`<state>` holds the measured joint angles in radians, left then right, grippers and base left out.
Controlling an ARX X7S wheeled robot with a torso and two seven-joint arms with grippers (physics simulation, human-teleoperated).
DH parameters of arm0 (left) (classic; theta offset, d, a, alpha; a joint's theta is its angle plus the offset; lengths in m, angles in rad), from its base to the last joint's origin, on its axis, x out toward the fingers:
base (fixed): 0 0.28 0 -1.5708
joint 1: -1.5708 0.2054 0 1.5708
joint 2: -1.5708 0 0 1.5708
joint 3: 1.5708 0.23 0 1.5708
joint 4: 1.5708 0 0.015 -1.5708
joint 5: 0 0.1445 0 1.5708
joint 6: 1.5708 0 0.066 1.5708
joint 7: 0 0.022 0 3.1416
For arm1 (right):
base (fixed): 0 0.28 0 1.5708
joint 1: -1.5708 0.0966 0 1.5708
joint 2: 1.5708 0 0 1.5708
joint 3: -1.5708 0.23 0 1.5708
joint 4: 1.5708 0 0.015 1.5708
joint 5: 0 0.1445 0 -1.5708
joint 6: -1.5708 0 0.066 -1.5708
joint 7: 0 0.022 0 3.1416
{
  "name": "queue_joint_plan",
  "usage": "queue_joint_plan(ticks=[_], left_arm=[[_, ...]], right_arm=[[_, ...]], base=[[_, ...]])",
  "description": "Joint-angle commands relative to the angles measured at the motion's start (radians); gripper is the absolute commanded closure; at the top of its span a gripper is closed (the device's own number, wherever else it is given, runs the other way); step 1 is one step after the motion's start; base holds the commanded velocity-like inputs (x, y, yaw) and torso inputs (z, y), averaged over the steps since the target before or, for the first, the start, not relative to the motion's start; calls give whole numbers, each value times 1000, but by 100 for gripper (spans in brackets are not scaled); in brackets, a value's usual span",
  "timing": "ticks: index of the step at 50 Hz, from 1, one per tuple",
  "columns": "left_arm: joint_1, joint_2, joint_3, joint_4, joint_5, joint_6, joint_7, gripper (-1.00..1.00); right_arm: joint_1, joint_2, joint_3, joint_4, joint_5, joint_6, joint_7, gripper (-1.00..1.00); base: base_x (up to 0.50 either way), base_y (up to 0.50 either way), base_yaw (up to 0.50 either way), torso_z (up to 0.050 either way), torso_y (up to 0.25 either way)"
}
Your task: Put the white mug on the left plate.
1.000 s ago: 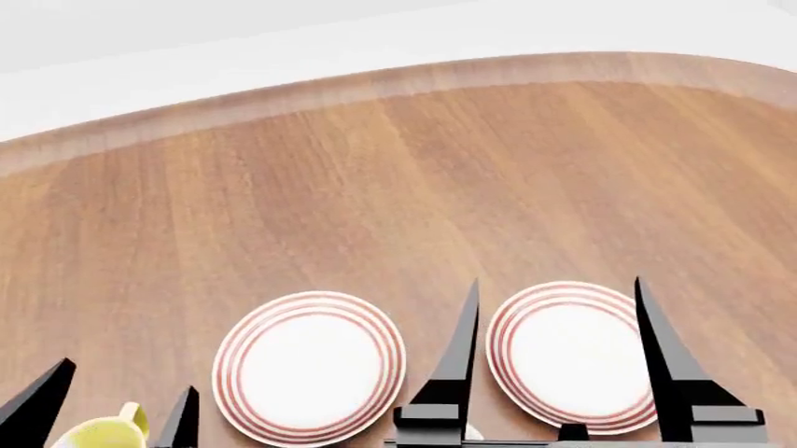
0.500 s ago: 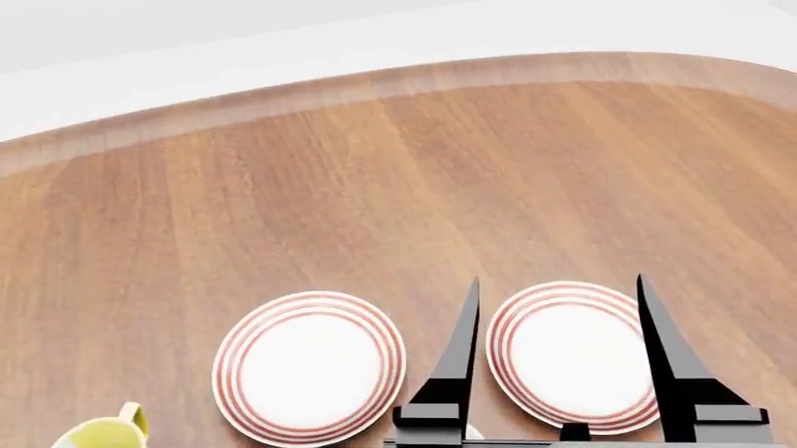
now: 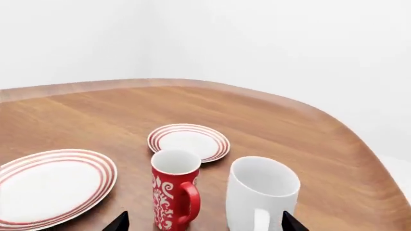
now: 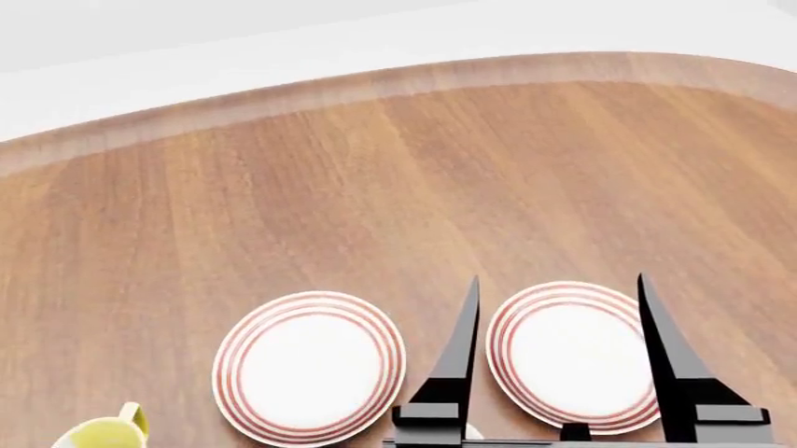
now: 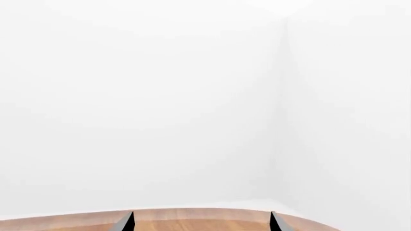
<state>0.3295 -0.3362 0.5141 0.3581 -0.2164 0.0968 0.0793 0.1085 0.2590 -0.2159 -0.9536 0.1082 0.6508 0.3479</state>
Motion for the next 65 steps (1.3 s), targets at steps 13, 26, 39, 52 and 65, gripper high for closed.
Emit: queue_joint_plan(ticks=[13,26,39,52,65], left_arm=[[50,-2,103,-66,128,53,8,-100],[21,5,142,-23,191,-97,-2,-100],[-37,40,172,-66,224,-199,-3,-100],[-75,55,210,-126,295,-183,-24,-100],[-120,80,215,-181,298,-189,-29,-100]], right_arm=[[1,11,1,-10,12,8,13,-100],[4,16,-3,-3,17,3,18,-100],[9,21,-2,-17,26,15,25,-100],[9,27,1,-20,35,11,33,-100],[10,30,-5,-14,40,4,39,-100]], base=[[0,0,0,0,0],[0,0,0,0,0],[0,0,0,0,0],[0,0,0,0,0],[0,0,0,0,0]])
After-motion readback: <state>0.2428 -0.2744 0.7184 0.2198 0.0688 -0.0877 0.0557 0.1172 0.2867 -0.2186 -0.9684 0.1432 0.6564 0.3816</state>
